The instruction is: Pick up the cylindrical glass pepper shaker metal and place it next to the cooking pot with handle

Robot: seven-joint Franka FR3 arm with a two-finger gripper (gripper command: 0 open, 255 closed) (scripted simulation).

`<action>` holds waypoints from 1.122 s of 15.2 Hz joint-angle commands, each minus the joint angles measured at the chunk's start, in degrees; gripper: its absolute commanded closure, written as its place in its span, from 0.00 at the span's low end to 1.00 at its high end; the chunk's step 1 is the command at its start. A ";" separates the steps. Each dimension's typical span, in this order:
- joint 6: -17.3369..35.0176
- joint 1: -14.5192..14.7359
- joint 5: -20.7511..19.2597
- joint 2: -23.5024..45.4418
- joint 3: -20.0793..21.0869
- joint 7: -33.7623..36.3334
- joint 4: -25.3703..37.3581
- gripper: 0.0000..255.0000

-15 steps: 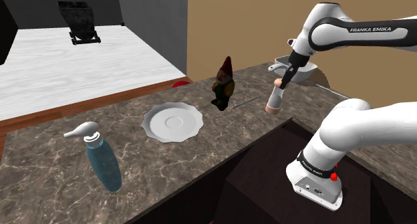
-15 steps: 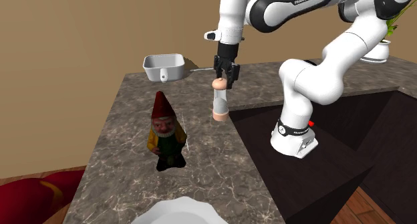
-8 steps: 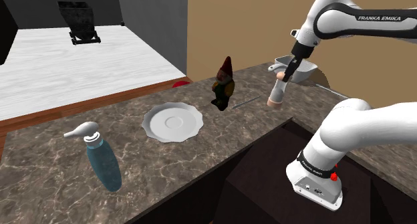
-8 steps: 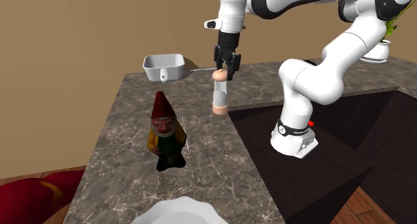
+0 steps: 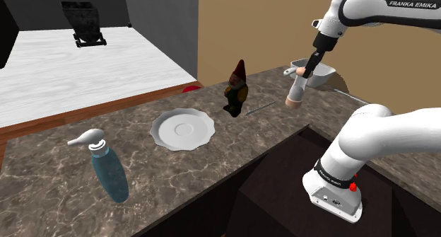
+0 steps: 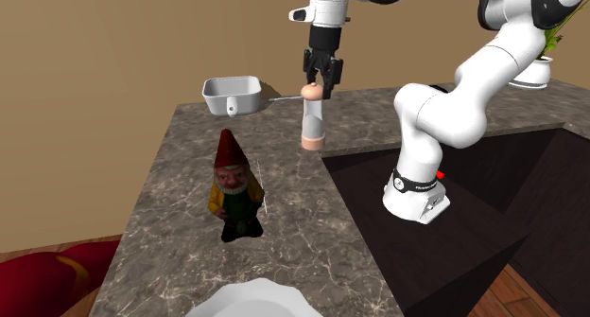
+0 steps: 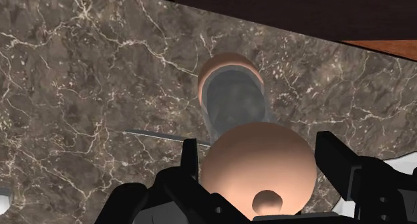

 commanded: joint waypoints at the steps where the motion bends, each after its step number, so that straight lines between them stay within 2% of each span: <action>1: -1.46 0.29 0.45 0.45 0.40 0.00 1.90 1.00; 17: -12.02 1.80 2.95 4.11 2.71 -0.30 16.11 1.00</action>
